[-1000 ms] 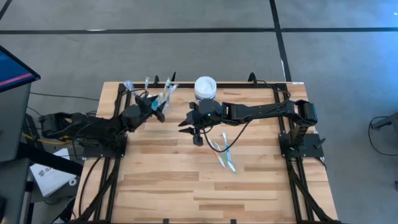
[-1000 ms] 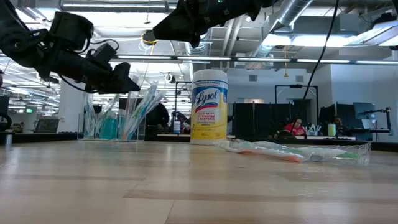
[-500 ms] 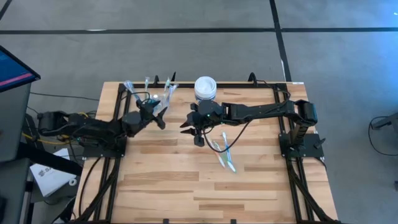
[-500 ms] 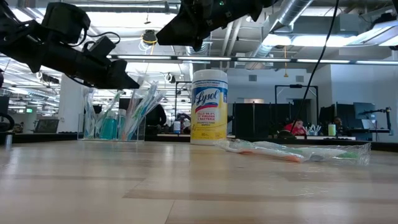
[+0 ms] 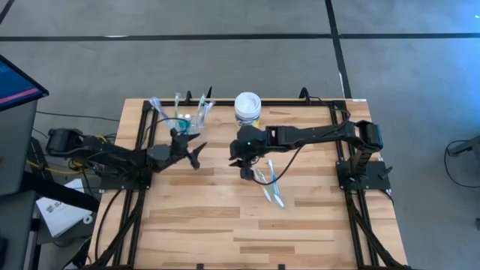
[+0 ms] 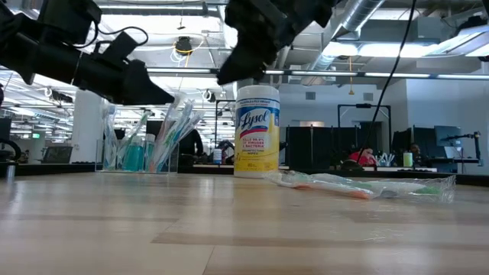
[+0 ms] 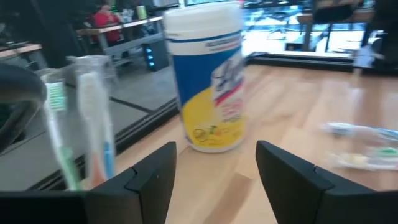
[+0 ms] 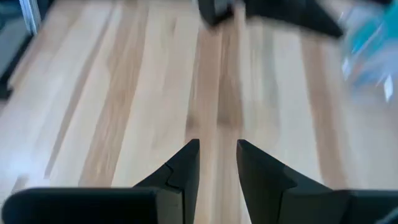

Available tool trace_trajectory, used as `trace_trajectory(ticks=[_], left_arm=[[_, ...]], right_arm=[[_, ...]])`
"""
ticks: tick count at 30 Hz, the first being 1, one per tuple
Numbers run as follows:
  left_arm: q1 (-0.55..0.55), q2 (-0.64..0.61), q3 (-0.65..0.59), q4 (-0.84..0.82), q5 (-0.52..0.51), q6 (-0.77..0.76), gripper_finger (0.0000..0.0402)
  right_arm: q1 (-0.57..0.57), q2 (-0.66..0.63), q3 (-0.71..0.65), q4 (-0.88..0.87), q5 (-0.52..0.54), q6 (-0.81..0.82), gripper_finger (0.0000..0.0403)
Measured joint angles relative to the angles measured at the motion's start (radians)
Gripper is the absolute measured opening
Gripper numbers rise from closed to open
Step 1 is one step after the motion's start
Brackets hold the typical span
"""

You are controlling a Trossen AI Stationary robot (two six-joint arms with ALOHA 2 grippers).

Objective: Pick & Place toothbrushing station
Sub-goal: Put the orange toothbrush into the transparent organizer

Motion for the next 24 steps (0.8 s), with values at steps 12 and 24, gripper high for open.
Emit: trace_trajectory(ticks=[12, 24], left_arm=[[-0.128, 0.0, 0.0, 0.0, 0.02, -0.089, 0.0214], [-0.192, 0.0, 0.0, 0.001, 0.07, -0.118, 0.0214]], right_arm=[[0.05, 0.0, -0.101, -0.116, -0.001, 0.078, 0.0098], [0.051, 0.0, -0.138, -0.143, 0.073, 0.146, 0.0098]])
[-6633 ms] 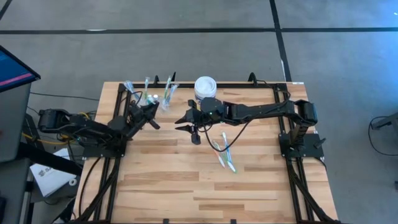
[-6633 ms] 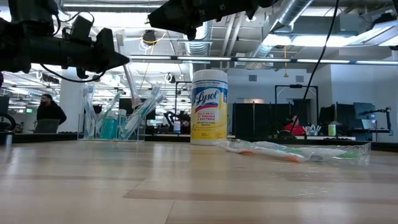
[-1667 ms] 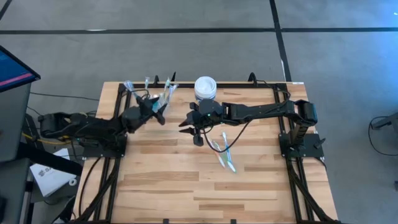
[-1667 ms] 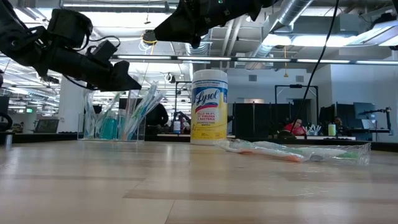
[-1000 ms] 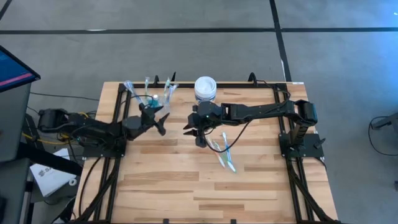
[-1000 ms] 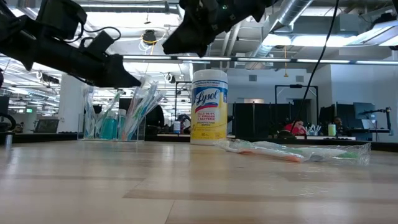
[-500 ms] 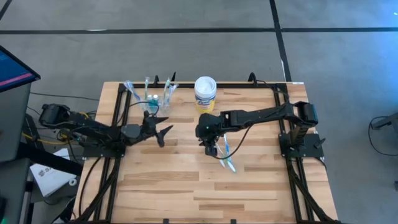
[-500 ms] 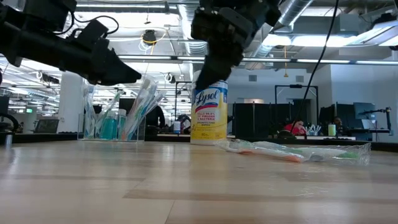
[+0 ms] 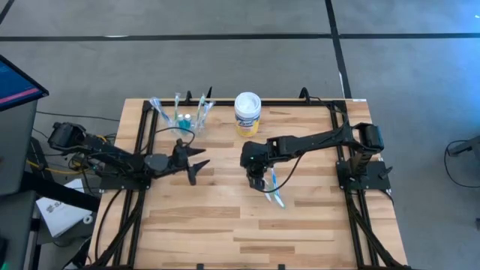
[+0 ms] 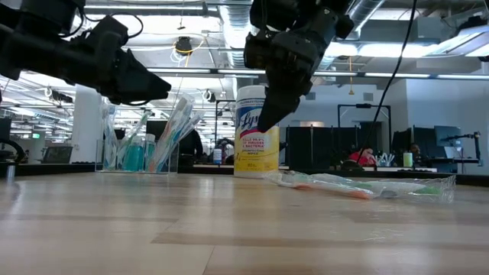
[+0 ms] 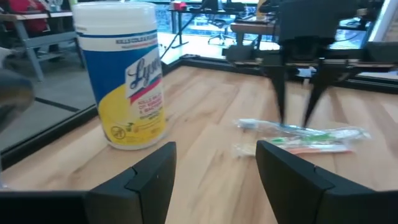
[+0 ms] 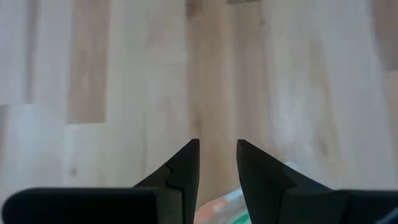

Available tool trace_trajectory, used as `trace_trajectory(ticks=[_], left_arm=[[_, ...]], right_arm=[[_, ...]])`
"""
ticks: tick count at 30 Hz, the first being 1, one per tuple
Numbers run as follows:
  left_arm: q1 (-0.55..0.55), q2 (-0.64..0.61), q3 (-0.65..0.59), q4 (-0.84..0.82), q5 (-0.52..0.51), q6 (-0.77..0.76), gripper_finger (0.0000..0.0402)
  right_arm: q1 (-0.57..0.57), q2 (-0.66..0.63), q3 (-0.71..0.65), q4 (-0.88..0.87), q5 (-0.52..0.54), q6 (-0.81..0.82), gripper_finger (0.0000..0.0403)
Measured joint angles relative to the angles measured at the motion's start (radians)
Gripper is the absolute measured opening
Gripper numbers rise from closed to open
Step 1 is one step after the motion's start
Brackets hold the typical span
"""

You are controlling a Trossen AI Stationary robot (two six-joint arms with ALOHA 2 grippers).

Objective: Pick & Place toothbrushing station
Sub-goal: Put the orange toothbrush into the transparent organizer

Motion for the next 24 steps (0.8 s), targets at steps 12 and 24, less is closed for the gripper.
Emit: trace_trajectory(ticks=[12, 24], left_arm=[[-0.019, 0.0, 0.0, 0.0, 0.005, -0.019, 0.0214], [-0.019, 0.0, -0.003, 0.0, 0.005, -0.026, 0.0214]], right_arm=[[-0.014, 0.053, 0.005, -0.037, 0.039, 0.034, 0.0098], [-0.029, 0.084, 0.001, -0.074, 0.112, 0.061, 0.0098]])
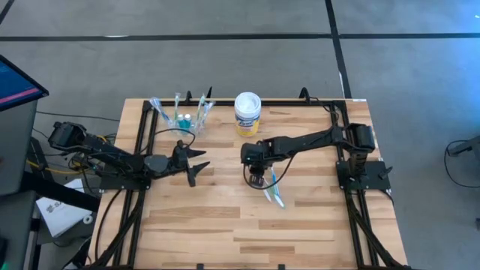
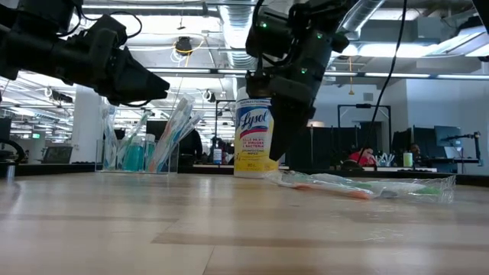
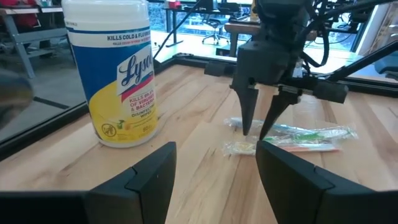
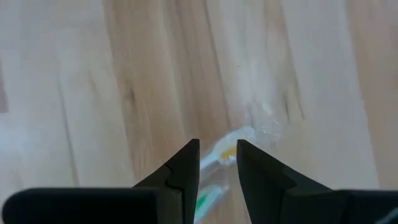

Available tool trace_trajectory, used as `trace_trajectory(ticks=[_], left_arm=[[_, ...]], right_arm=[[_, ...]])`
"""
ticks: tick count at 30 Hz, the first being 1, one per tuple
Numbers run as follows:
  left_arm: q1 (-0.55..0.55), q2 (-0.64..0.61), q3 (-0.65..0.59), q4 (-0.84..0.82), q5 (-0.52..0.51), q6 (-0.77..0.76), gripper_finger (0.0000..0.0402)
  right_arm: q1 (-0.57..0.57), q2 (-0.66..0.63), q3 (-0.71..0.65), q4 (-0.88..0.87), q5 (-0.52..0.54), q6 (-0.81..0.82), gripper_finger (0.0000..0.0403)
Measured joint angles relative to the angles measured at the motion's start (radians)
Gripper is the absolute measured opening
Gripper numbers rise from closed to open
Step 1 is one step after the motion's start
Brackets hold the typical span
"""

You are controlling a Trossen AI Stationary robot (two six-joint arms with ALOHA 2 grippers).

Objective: Pick & Place toothbrushing station
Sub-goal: Put the orange toothbrush into the transparent organizer

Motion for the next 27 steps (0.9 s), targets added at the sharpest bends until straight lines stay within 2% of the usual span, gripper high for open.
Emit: trace_trajectory(ticks=[10, 27], left_arm=[[0.0, 0.0, 0.0, 0.0, 0.0, 0.0, 0.0214], [0.0, 0.0, -0.006, 0.0, 0.0, -0.015, 0.0214]], right_arm=[[-0.001, 0.049, 0.002, -0.002, 0.0, 0.011, 0.0098], [-0.018, 0.061, -0.001, -0.012, 0.004, 0.075, 0.0098]])
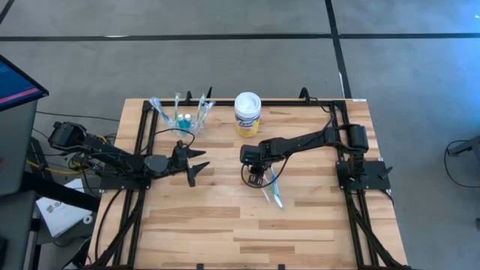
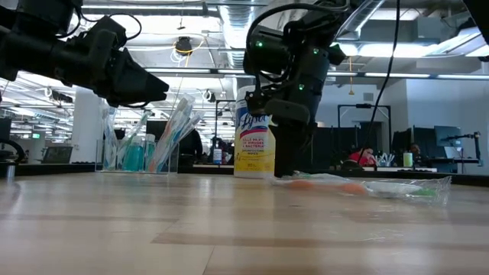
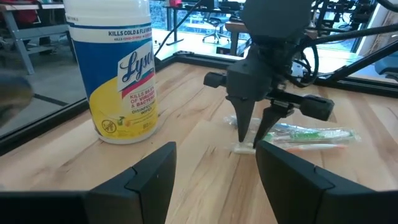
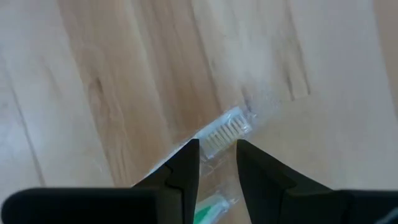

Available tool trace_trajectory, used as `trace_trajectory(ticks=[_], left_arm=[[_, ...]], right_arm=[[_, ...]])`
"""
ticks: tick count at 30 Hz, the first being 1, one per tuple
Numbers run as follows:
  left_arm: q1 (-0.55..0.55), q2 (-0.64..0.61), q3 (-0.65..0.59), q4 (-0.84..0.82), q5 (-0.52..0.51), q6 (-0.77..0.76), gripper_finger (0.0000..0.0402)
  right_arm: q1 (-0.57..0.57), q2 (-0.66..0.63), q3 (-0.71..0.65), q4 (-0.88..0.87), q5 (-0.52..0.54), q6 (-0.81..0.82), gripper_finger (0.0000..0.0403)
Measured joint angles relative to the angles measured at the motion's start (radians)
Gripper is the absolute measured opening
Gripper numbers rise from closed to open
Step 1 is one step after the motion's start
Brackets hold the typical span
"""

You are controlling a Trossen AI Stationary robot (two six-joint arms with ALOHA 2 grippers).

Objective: Pick & Place toothbrushing station
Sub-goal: Put the orange toothbrush into the transparent organizer

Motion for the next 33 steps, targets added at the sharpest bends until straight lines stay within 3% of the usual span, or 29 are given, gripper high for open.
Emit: trace_trajectory(ticks=[33], left_arm=[[0.0, 0.0, 0.0, 0.0, 0.0, -0.003, 0.0214]], right_arm=[[-0.02, -0.008, 0.011, -0.035, -0.007, 0.112, 0.0098]])
